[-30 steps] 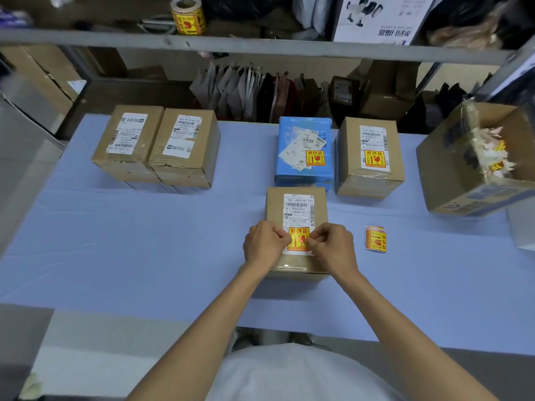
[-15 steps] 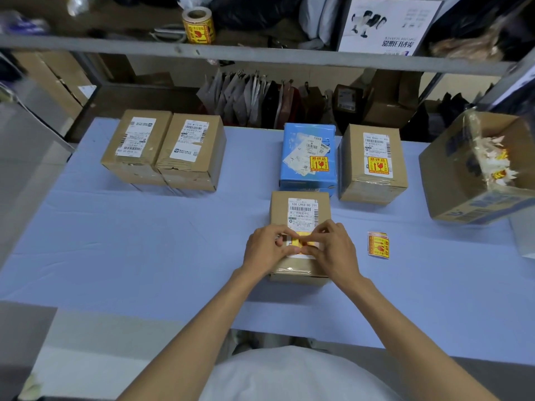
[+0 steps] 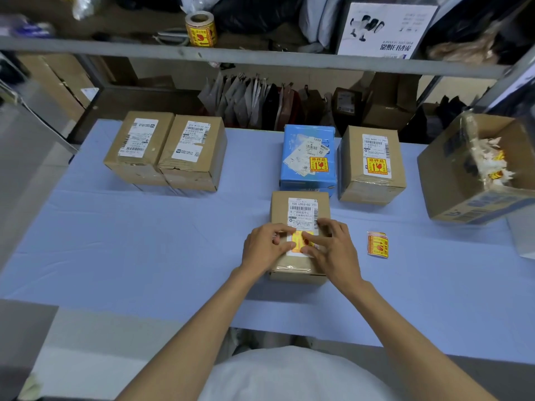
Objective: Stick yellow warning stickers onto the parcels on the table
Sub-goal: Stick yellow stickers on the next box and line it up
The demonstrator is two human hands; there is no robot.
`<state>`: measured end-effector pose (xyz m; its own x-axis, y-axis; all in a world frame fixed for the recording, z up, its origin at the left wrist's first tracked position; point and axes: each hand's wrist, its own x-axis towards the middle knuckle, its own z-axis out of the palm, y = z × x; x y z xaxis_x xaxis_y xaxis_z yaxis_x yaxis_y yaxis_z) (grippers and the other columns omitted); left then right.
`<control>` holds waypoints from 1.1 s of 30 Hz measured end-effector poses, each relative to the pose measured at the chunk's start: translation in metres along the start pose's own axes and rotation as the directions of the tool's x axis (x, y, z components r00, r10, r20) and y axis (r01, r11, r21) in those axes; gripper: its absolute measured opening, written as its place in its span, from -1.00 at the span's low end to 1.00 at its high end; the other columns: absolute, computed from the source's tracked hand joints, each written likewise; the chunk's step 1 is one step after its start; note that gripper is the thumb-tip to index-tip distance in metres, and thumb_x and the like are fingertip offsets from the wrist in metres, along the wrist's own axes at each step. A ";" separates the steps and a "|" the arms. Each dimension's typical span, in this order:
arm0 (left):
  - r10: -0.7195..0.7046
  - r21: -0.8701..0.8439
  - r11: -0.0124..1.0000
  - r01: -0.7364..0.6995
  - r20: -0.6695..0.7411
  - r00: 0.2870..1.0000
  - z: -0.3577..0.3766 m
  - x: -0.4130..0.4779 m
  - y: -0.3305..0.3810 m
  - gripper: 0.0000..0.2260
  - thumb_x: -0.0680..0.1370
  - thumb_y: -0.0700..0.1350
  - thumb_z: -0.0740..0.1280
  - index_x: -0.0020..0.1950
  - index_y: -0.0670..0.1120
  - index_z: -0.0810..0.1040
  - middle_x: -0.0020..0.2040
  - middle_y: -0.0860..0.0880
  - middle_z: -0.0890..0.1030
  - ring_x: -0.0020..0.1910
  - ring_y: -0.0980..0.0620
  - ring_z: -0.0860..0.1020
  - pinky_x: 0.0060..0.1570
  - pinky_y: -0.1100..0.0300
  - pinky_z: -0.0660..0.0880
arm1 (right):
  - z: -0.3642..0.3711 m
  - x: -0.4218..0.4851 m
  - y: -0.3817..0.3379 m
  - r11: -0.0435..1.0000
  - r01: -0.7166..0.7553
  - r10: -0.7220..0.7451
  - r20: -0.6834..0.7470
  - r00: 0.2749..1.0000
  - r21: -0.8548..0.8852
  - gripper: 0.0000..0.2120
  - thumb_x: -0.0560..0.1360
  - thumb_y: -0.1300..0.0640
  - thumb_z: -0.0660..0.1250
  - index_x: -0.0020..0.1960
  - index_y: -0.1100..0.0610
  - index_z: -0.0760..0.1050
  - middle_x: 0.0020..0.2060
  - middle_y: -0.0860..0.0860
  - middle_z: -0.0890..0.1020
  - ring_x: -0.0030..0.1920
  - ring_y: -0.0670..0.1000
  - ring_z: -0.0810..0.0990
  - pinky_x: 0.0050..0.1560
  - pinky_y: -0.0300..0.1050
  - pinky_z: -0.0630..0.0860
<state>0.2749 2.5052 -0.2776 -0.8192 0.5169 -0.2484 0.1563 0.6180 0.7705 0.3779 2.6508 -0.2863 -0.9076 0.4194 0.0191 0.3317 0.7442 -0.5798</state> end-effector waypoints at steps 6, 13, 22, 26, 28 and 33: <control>-0.040 -0.021 0.999 0.041 0.041 0.998 -0.005 0.003 -0.002 -0.83 0.39 -0.04 0.48 -0.05 0.16 0.64 -0.32 0.06 0.53 -0.25 0.10 0.50 -0.22 0.22 0.42 | -0.005 -0.001 0.002 0.989 -0.091 0.085 -0.054 0.995 -0.114 -0.78 0.51 0.12 0.37 0.12 -0.06 0.64 0.23 0.03 0.50 0.27 0.08 0.40 -0.18 -0.04 0.53; -0.095 -0.358 0.908 0.220 0.334 0.938 -0.020 0.014 0.017 -0.66 0.59 -0.35 0.05 0.32 -0.12 0.36 0.28 -0.07 0.39 0.20 0.05 0.42 0.06 0.28 0.41 | -0.025 0.013 -0.026 0.981 -0.042 0.069 -0.139 0.988 0.191 -0.72 0.49 0.27 0.33 0.19 0.14 0.56 0.07 0.05 0.55 -0.03 -0.06 0.53 0.02 -0.15 0.49; 0.044 -0.479 0.876 0.063 0.209 0.977 -0.034 0.032 0.063 -0.80 0.64 -0.13 0.19 0.22 -0.16 0.45 -0.01 -0.15 0.64 -0.23 -0.11 0.68 -0.12 0.03 0.64 | -0.050 0.037 -0.061 0.921 0.133 -0.069 -0.183 0.981 0.365 -0.80 0.43 0.32 0.40 0.02 0.15 0.62 -0.15 0.03 0.64 -0.20 -0.13 0.59 -0.19 -0.36 0.51; 0.113 -0.401 0.914 -0.061 0.108 0.988 -0.038 0.038 0.068 -0.82 0.55 -0.07 0.36 0.03 -0.15 0.64 -0.20 -0.06 0.67 -0.26 0.03 0.63 -0.27 0.21 0.55 | -0.059 0.044 -0.057 0.914 0.163 -0.086 -0.216 0.973 0.371 -0.75 0.40 0.26 0.48 0.08 0.16 0.61 -0.24 0.00 0.64 -0.22 -0.12 0.58 -0.20 -0.36 0.51; 0.127 -0.369 0.926 -0.083 0.097 0.987 -0.040 0.042 0.072 -0.83 0.50 -0.05 0.42 -0.06 -0.15 0.68 -0.24 -0.06 0.66 -0.27 0.07 0.58 -0.26 0.22 0.51 | -0.061 0.045 -0.052 0.923 0.189 -0.109 -0.242 0.964 0.334 -0.70 0.39 0.27 0.49 0.11 0.15 0.60 -0.24 -0.01 0.62 -0.25 -0.10 0.58 -0.19 -0.36 0.51; 0.119 -0.463 0.886 -0.032 0.160 0.980 -0.048 0.051 0.089 -0.72 0.41 -0.15 0.52 0.05 -0.19 0.55 -0.33 -0.09 0.66 -0.25 -0.02 0.66 -0.23 0.18 0.60 | -0.066 0.052 -0.044 0.951 0.181 -0.119 -0.243 0.963 0.253 -0.86 0.44 0.16 0.45 -0.01 0.14 0.67 -0.23 0.01 0.57 -0.25 -0.06 0.55 -0.22 -0.32 0.49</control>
<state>0.2211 2.5586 -0.1933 -0.6958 0.6750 -0.2455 -0.0908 0.2564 0.9623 0.3329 2.6739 -0.2063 -0.8506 0.4418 0.2852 0.0861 0.6519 -0.7534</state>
